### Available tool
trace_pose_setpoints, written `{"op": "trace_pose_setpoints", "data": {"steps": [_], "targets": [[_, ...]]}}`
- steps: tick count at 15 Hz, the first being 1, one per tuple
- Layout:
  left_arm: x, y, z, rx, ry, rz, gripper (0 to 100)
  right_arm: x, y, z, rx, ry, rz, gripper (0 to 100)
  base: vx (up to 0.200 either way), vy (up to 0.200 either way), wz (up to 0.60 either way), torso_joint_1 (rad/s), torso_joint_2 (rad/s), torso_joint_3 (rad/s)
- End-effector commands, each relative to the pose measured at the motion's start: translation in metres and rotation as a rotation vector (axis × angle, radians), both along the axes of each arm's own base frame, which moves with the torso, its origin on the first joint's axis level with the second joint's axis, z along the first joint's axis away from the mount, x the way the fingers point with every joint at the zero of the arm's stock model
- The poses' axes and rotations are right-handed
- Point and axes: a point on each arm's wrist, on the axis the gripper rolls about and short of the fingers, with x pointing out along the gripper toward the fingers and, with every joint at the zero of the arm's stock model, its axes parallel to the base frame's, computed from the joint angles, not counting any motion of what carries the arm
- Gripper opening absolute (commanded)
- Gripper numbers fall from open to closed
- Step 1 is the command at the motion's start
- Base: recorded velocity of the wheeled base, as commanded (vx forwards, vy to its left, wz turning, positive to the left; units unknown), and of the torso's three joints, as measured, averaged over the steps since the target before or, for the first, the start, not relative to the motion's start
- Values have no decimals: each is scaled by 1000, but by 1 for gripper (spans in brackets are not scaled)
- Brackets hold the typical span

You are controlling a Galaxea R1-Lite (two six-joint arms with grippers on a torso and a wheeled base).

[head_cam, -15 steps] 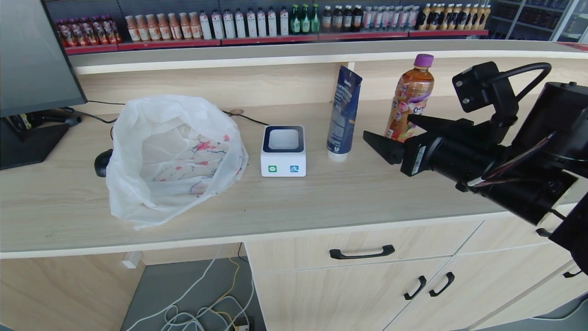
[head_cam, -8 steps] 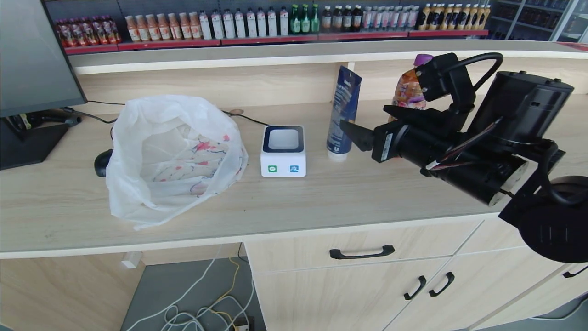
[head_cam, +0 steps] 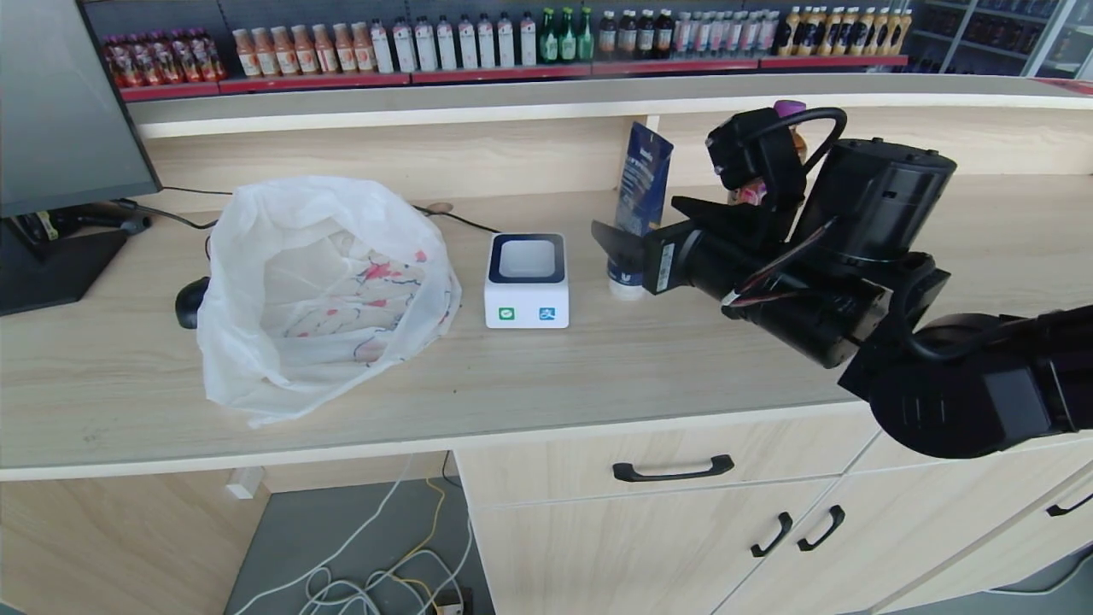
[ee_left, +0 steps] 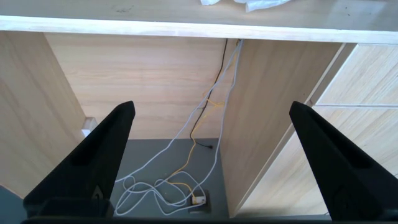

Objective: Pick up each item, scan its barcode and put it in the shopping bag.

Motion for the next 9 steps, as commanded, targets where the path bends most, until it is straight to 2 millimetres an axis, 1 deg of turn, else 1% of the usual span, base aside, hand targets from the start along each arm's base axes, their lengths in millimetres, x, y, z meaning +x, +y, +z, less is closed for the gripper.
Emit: {"op": "trace_pose_setpoints", "data": {"steps": [1,4,9], "targets": [[0,0,0,0,0,0,100,9,5,-2,28,11,-36,100,0,0,0,0,0,0],[0,0,0,0,0,0,100,17,10,1,60,4,-51,100,0,0,0,0,0,0],[0,0,0,0,0,0,100,29,17,-3,71,-4,-73,100,0,0,0,0,0,0]]}}
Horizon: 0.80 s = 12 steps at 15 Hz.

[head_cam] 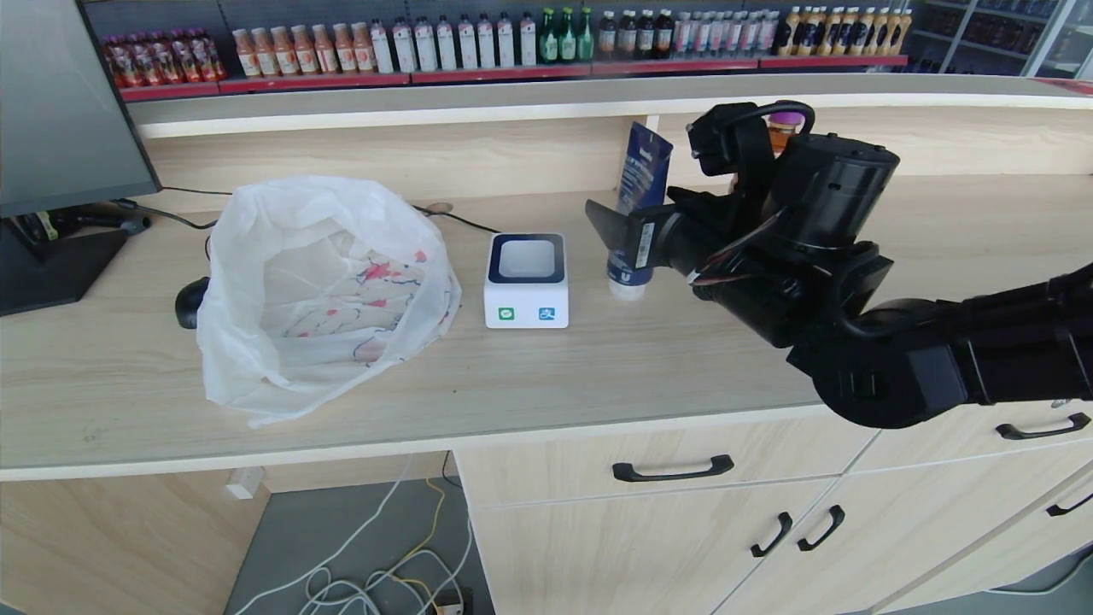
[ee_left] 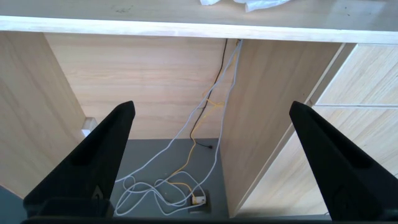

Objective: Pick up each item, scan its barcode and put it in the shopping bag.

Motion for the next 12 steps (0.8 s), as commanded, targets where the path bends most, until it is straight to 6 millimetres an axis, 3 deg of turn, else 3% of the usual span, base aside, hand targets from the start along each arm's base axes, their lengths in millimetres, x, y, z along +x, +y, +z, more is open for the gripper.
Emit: {"op": "trace_pose_setpoints", "data": {"steps": [1,7,12], "targets": [[0,0,0,0,0,0,100,6,4,-6,-6,8,0,100,0,0,0,0,0,0],[0,0,0,0,0,0,100,27,-6,-14,-10,14,-50,100,0,0,0,0,0,0],[0,0,0,0,0,0,100,32,-7,-17,-9,18,-55,100,0,0,0,0,0,0]]}}
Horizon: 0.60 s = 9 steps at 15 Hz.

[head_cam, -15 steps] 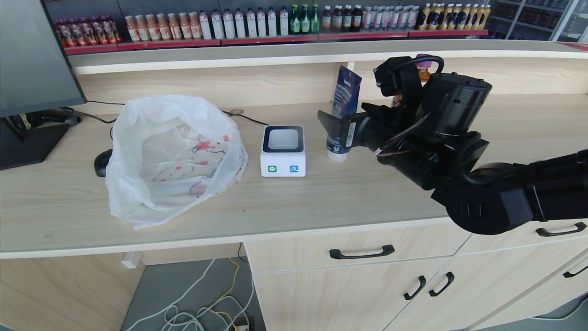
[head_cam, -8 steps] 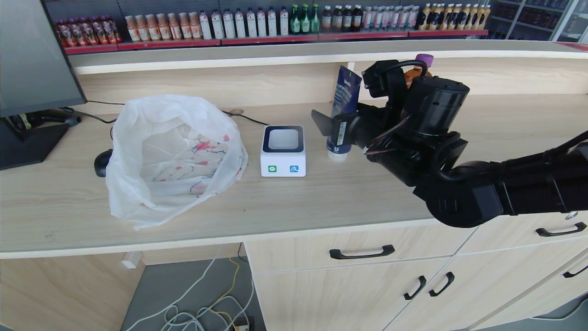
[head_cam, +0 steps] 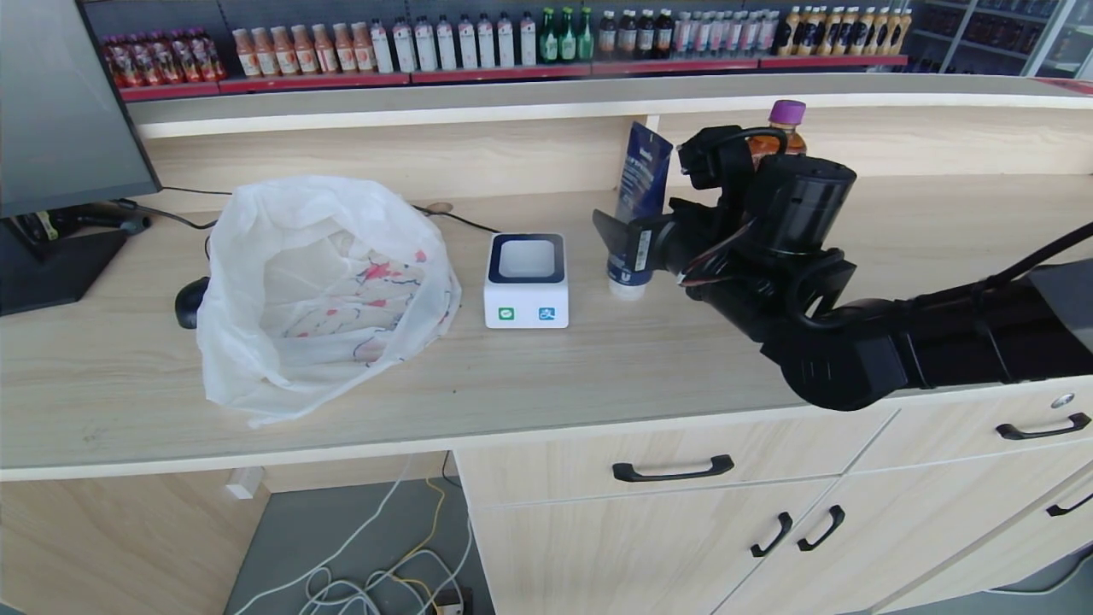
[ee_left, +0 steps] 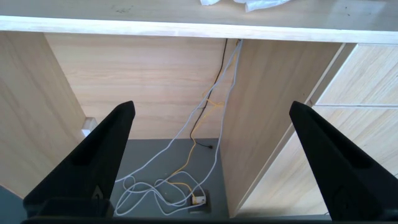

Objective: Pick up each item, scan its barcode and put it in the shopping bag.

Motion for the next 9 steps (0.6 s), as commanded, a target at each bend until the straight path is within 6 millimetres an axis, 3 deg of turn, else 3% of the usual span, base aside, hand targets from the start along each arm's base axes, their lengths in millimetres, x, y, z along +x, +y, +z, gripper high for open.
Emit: {"op": "trace_pose_setpoints", "data": {"steps": [1,9], "targets": [[0,0,0,0,0,0,100,2,1,-1,-1,-1,-1,100,0,0,0,0,0,0],[0,0,0,0,0,0,100,14,0,-2,5,-12,-17,100,0,0,0,0,0,0]]}}
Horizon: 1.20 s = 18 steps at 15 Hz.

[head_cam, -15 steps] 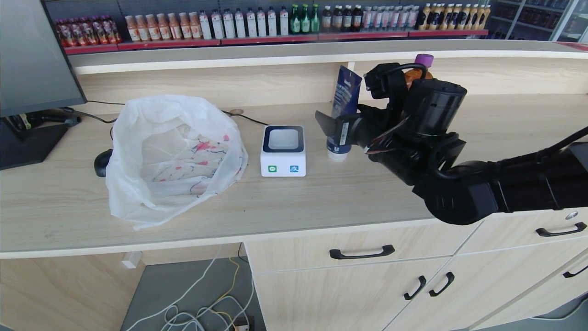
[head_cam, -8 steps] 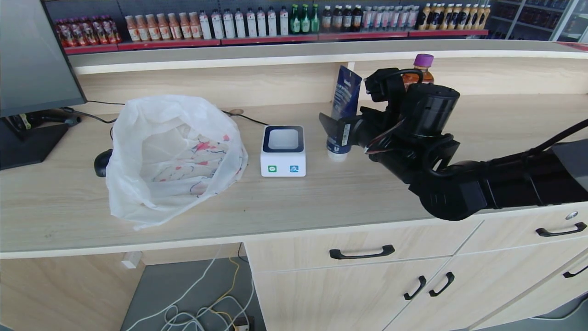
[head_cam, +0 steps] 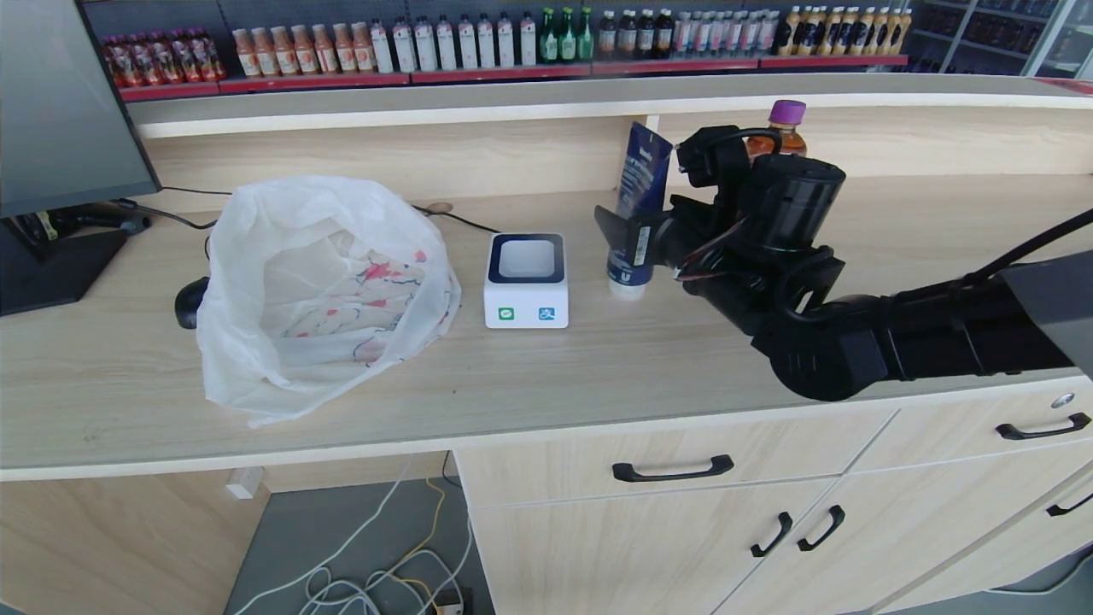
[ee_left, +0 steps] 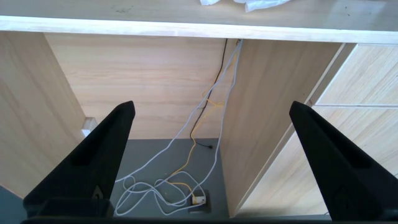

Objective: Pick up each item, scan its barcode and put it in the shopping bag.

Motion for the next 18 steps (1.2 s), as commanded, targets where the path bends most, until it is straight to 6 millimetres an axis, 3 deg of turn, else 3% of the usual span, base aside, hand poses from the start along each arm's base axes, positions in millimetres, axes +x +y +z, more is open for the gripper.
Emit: {"op": "trace_pose_setpoints", "data": {"steps": [1,18], "targets": [[0,0,0,0,0,0,100,3,2,-2,-1,1,1,100,0,0,0,0,0,0],[0,0,0,0,0,0,100,26,7,-21,-8,14,-15,100,0,0,0,0,0,0]]}}
